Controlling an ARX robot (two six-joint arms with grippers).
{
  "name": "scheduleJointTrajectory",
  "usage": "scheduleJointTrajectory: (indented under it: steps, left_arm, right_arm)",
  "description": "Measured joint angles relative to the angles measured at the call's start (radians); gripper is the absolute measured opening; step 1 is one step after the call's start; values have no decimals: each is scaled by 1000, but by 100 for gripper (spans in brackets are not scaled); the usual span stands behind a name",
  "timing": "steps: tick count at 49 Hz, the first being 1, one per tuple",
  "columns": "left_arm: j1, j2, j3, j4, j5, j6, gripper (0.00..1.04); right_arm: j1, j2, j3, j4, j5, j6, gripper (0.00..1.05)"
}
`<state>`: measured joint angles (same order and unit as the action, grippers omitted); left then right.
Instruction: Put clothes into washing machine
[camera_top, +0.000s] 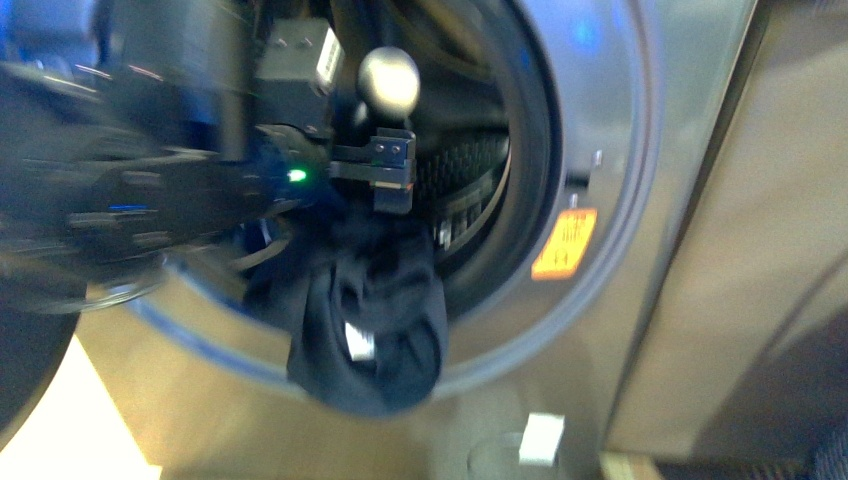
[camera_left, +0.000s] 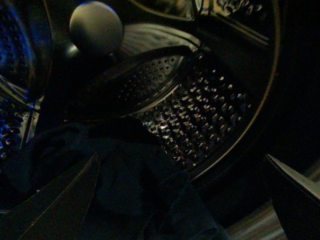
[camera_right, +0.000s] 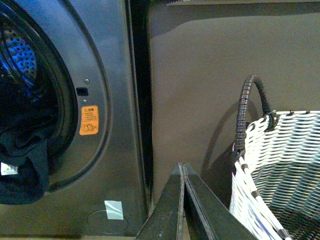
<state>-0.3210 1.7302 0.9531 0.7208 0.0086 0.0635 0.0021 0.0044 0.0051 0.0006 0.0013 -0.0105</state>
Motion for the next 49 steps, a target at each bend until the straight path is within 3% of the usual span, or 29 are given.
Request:
scheduleJointTrajectory:
  steps: [16, 22, 24, 25, 29, 33, 49]
  left_arm:
    - [-23, -568, -309, -150, 91, -23, 98]
    - [-55, -755, -394, -195, 71, -31, 98]
    - [-109, -849, -414, -334, -173, -43, 87]
    - [-118, -885, -430, -373, -243, -45, 83]
    - [-118, -995, -513, -437, -384, -48, 71]
    - [-69, -1077, -587, -440, -382, -51, 57]
    - [98, -1242, -758, -434, -220, -63, 3]
  right_arm:
    - [0, 0, 0, 0, 0, 0, 2]
    - [0, 0, 0, 0, 0, 0, 2]
    - [0, 0, 0, 0, 0, 0, 2]
    - [0, 0, 0, 0, 0, 0, 2]
    - [0, 0, 0, 0, 1, 0, 2]
    - [0, 0, 0, 0, 0, 0, 2]
    - [0, 0, 0, 0, 0, 0, 2]
